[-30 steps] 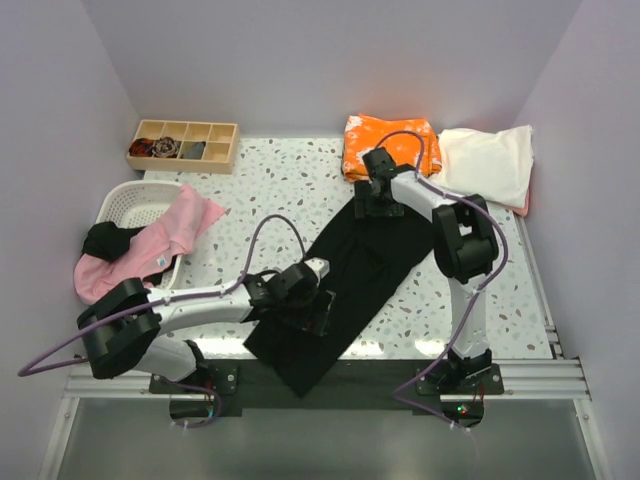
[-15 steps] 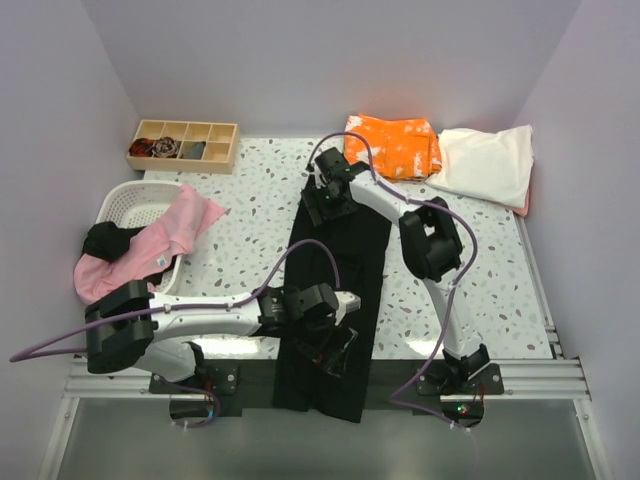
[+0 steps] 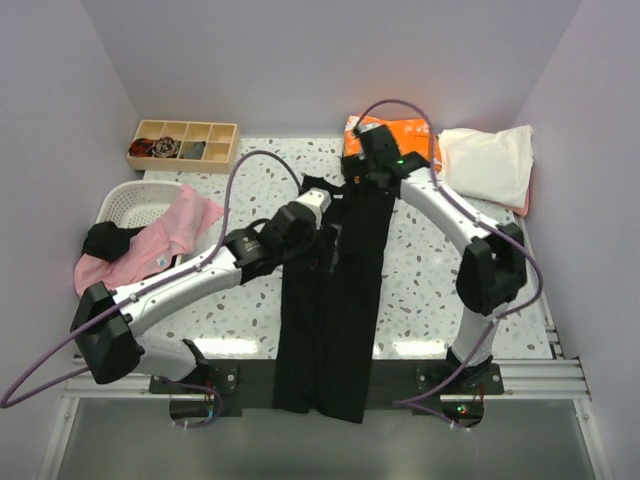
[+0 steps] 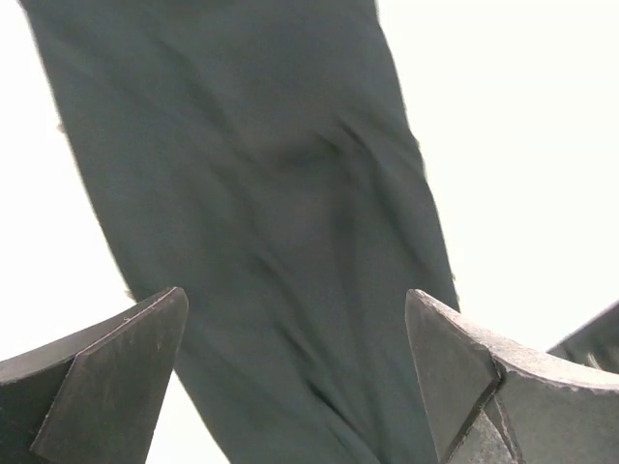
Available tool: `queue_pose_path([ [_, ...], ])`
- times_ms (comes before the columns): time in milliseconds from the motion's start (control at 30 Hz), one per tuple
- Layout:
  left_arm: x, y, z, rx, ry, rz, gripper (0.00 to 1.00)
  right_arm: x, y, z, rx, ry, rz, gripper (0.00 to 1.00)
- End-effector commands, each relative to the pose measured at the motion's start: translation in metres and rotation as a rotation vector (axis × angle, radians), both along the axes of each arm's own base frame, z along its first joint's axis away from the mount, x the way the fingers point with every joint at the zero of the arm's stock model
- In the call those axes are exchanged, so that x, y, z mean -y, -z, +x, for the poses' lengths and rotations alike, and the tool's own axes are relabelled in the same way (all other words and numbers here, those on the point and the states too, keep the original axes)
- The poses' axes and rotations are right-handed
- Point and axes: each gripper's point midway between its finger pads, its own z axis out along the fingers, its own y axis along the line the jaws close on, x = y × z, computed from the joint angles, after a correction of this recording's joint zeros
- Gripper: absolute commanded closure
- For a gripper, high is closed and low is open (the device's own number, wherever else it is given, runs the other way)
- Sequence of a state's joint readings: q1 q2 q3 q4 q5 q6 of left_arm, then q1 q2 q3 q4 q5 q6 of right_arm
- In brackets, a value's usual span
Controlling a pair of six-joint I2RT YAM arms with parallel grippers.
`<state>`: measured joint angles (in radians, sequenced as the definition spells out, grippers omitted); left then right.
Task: Fold and stack the t-shirts
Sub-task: Rotate the tshirt 100 degrees
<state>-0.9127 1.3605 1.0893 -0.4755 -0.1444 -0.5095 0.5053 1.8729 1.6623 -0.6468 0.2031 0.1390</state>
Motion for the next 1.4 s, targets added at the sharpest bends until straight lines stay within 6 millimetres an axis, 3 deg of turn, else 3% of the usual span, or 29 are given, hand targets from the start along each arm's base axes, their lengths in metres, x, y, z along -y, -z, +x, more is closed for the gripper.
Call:
queue_pose_path([
  [0,-0.006,-0.025,0.07,0.23,-0.071,0.003,0.0,0.102,-0.026,0.015,0.104,0.349,-0.035,0.14],
  [133,0.02,-0.005,0.111,0.244,-0.011,-0.075,0.0,0.124,-0.004,0.001,0.065,0.391,-0.065,0.14],
  [167,0.033,-0.01,0.122,0.276,0.005,-0.125,0.0,0.125,-0.001,-0.001,0.062,0.394,-0.066,0.14],
  [200,0.043,0.004,0.132,0.254,0.025,-0.129,0.0,0.124,0.004,-0.003,0.053,0.393,-0.064,0.14],
  [333,0.078,0.02,0.152,0.233,0.122,-0.19,0.0,0.123,0.027,-0.013,0.008,0.395,-0.055,0.14],
  [467,0.088,0.041,0.177,0.231,0.123,-0.189,0.0,0.118,0.049,-0.018,-0.052,0.383,-0.043,0.14],
  [600,0.077,0.071,0.201,0.224,0.098,-0.166,0.0,0.114,0.069,-0.025,-0.099,0.373,-0.026,0.14],
  [900,-0.001,0.136,0.251,0.107,-0.072,-0.082,0.0,0.104,0.086,-0.033,-0.165,0.339,0.003,0.15],
  [1000,-0.023,0.147,0.262,0.078,-0.127,-0.068,0.0,0.098,0.087,-0.033,-0.177,0.321,0.024,0.16],
  [1367,-0.094,0.13,0.306,0.111,-0.287,-0.056,0.0,0.079,0.102,-0.039,-0.253,0.271,0.093,0.18],
])
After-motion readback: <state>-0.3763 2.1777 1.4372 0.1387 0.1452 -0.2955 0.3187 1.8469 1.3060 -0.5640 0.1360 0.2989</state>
